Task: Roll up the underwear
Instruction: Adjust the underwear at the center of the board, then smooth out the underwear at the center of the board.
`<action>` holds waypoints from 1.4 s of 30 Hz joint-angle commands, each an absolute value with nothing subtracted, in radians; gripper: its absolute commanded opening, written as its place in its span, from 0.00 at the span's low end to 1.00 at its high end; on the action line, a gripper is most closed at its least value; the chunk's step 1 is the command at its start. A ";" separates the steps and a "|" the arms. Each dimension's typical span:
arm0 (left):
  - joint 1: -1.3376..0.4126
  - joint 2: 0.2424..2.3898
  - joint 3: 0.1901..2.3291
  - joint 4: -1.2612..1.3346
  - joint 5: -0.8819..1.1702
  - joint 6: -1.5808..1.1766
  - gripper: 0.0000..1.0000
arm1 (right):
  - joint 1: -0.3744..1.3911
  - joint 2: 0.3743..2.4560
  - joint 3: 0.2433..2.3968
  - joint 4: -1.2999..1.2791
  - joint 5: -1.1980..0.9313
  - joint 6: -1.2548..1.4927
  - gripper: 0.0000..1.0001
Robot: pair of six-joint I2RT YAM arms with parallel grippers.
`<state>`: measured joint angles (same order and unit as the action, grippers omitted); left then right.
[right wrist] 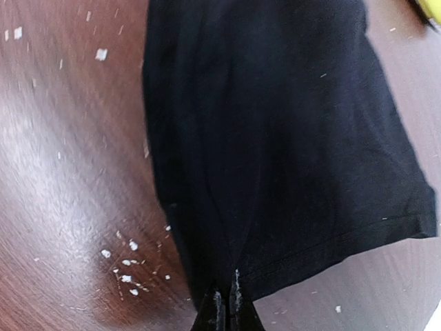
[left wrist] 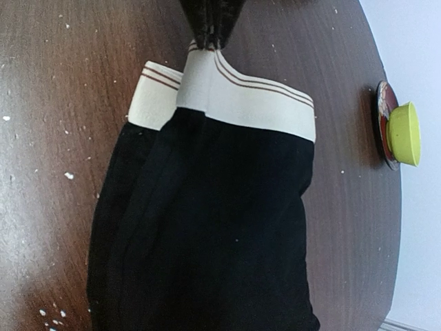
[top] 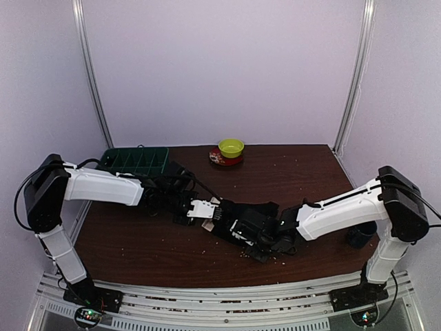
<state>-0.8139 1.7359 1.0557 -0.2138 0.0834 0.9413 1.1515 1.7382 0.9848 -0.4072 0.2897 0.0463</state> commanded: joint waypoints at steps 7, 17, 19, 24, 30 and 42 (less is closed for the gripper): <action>-0.806 1.779 1.102 -0.334 0.107 1.003 0.16 | 1.166 1.703 0.979 -0.461 0.187 0.020 0.24; -0.732 1.706 1.175 -0.357 0.163 0.960 0.86 | 1.080 1.423 0.941 -0.377 0.052 0.022 0.65; -0.713 1.734 1.261 -0.356 0.176 0.891 0.83 | 1.019 1.388 0.938 -0.329 0.013 0.043 0.64; -0.699 1.892 1.504 -0.416 0.250 0.709 0.30 | 0.843 1.415 0.923 -0.196 -0.048 0.114 0.31; -0.698 2.123 1.734 -0.516 0.311 0.598 0.00 | 0.737 1.575 0.919 -0.108 -0.139 0.166 0.11; -0.700 2.212 1.738 -0.560 0.408 0.618 0.00 | 0.663 1.666 0.839 0.011 -0.210 0.225 0.02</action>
